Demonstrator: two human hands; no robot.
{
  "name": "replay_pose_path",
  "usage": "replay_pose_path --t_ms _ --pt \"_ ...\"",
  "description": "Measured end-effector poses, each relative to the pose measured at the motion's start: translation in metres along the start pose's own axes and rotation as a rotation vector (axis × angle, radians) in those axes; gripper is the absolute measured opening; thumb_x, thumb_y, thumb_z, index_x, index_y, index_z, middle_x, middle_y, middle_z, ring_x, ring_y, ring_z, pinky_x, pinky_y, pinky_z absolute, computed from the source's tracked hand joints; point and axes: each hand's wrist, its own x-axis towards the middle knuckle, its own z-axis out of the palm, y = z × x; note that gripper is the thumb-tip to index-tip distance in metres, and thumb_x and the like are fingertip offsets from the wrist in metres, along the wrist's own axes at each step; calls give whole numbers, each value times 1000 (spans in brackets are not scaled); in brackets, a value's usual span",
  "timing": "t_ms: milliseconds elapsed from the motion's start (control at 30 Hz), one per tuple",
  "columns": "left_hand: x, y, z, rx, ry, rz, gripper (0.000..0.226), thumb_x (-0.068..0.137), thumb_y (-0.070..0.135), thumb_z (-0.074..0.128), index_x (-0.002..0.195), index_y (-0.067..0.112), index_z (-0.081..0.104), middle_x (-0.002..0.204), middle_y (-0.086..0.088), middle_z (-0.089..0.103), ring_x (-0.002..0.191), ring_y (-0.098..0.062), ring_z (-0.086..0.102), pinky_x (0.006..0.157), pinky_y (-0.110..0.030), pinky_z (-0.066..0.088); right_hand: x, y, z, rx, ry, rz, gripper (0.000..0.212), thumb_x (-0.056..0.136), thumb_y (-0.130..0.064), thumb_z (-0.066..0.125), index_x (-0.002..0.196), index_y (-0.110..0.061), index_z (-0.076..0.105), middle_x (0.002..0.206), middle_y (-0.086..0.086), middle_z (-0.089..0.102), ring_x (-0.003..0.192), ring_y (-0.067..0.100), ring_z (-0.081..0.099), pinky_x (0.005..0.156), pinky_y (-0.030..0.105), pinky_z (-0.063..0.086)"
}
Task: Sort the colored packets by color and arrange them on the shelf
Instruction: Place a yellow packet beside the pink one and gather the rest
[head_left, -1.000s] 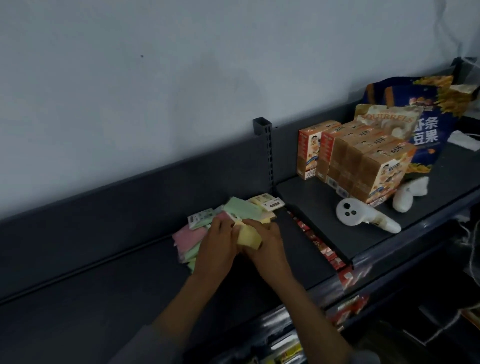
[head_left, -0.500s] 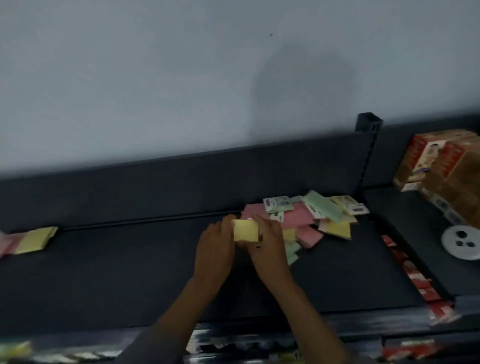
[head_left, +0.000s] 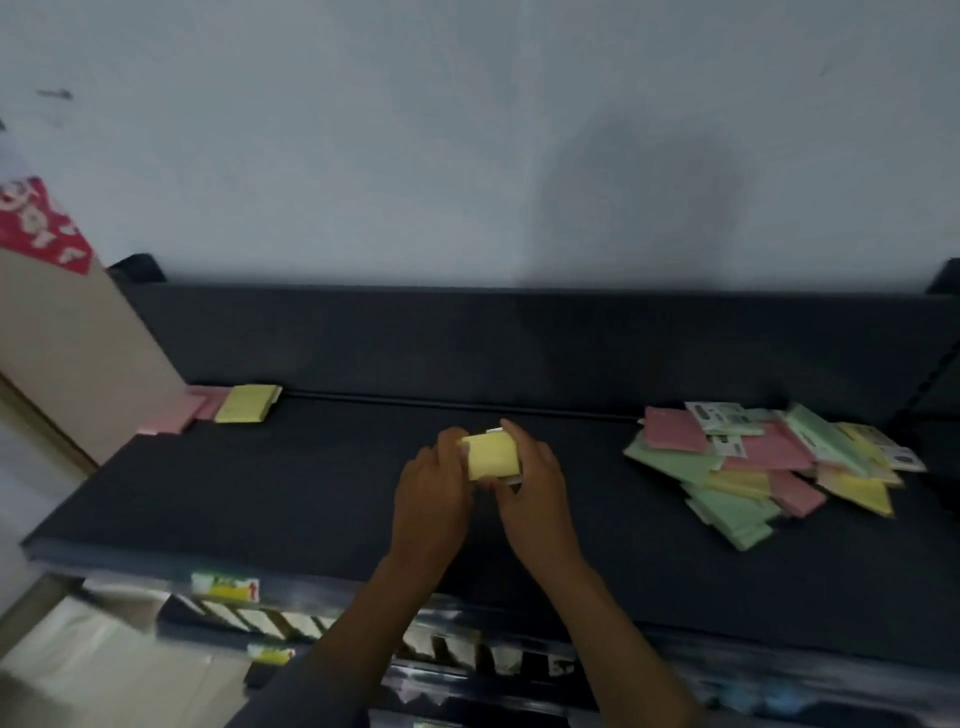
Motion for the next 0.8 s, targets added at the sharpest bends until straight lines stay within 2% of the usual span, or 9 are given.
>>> replay_pose_path --t_ms 100,167,233,333,467,633,733,800 --pt "-6 -41 -29 30 44 -22 35 99 30 35 121 12 56 82 -7 62 64 -22 53 54 -36 42 -3 -24 44 36 -41 -12 67 91 -6 69 146 -33 43 128 -7 47 114 7 51 91 24 49" --pt "-10 -72 -46 81 57 -30 30 94 24 52 122 12 57 82 -6 62 65 -23 55 55 -33 40 -4 -39 75 50 -66 -23 67 90 -7 70 145 -34 43 127 -8 46 113 5 51 88 17 46" --pt "-15 -103 -63 113 34 -62 35 89 15 65 123 13 57 88 -7 64 71 -25 58 59 -35 42 -6 -53 107 54 -90 -38 66 91 -7 70 146 -32 43 127 -7 46 112 5 51 85 11 43" --pt "-24 -151 -92 136 16 -121 40 85 11 67 124 14 56 98 -7 64 82 -26 59 66 -37 46 -10 -76 157 63 -139 -57 66 91 -8 70 148 -29 42 128 -5 45 111 6 50 84 7 40" --pt "-39 -208 -133 168 64 -145 45 80 9 70 123 11 58 101 -8 64 86 -26 59 68 -37 47 -17 -110 223 69 -209 -71 67 91 -6 70 149 -26 42 128 -3 45 105 3 47 81 1 38" --pt "-60 -278 -182 240 65 -283 51 83 12 71 131 16 55 113 -5 63 100 -25 58 81 -37 50 -28 -149 300 123 -313 -83 69 91 -8 71 149 -31 41 128 -5 44 106 1 49 80 3 43" --pt "-73 -308 -204 265 78 -353 55 82 12 70 135 17 54 118 -4 63 106 -25 57 84 -36 49 -35 -166 338 132 -357 -90 72 89 -7 73 147 -34 41 128 -8 43 115 7 51 86 14 48" --pt "-81 -321 -215 261 94 -384 56 82 11 71 135 18 55 120 -4 63 109 -25 57 86 -35 48 -39 -174 356 129 -369 -91 76 87 -6 75 149 -32 39 127 -13 42 116 4 47 91 18 46"
